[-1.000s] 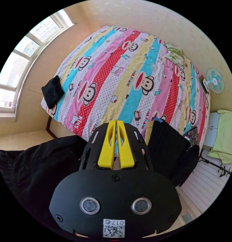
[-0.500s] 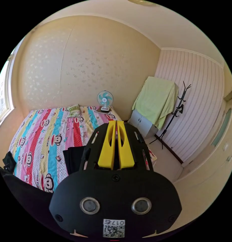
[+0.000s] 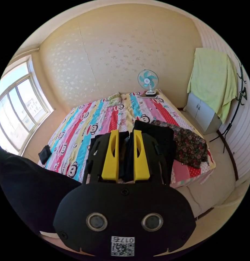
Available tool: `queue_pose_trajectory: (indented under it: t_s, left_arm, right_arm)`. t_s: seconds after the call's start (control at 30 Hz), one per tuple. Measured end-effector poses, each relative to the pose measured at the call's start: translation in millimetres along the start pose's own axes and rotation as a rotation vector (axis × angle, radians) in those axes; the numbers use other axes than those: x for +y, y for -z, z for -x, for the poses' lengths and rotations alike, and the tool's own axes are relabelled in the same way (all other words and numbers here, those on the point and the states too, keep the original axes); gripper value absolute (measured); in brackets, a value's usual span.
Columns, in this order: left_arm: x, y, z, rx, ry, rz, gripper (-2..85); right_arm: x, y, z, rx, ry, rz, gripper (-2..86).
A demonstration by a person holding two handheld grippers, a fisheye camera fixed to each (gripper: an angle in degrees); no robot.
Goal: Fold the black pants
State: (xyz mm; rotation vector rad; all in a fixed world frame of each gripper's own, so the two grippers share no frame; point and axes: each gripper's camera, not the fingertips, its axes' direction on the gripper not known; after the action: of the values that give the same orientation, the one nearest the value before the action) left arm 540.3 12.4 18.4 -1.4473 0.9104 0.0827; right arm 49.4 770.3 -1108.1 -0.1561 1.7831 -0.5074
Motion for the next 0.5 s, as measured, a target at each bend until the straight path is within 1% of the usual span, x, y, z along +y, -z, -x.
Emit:
queue_pose_trajectory:
  t_s: [0.03,0.07,0.17,0.27,0.4,0.43,0.5]
  left_arm:
    - [12,-14,23,0.029,0.059,-0.007,-0.5]
    - [24,-26,43,0.056,0.103,-0.014,-0.5]
    - [47,-45,72,0.113,0.164,-0.049,-0.5]
    - [61,-48,76,0.157,0.151,-0.116,-0.5]
    - [68,-46,62,0.154,0.092,-0.193,-0.5]
    - [69,-46,55,0.143,0.073,-0.206,-0.5]
    - [68,-49,45,0.122,0.056,-0.211,-0.5]
  right_arm:
    - [0,-5,-3,-0.028,-0.001,0.005,8.7]
    - [-1,-13,-9,-0.098,0.003,-0.002,9.0]
    - [4,-41,-20,-0.292,0.019,-0.053,9.9]
    - [20,-85,-31,-0.383,-0.051,-0.004,10.6]
    - [45,-125,-33,-0.489,-0.168,0.107,8.8]
    - [47,-126,-31,-0.505,-0.167,0.100,8.5]
    - [45,-113,-19,-0.556,-0.113,-0.019,7.6]
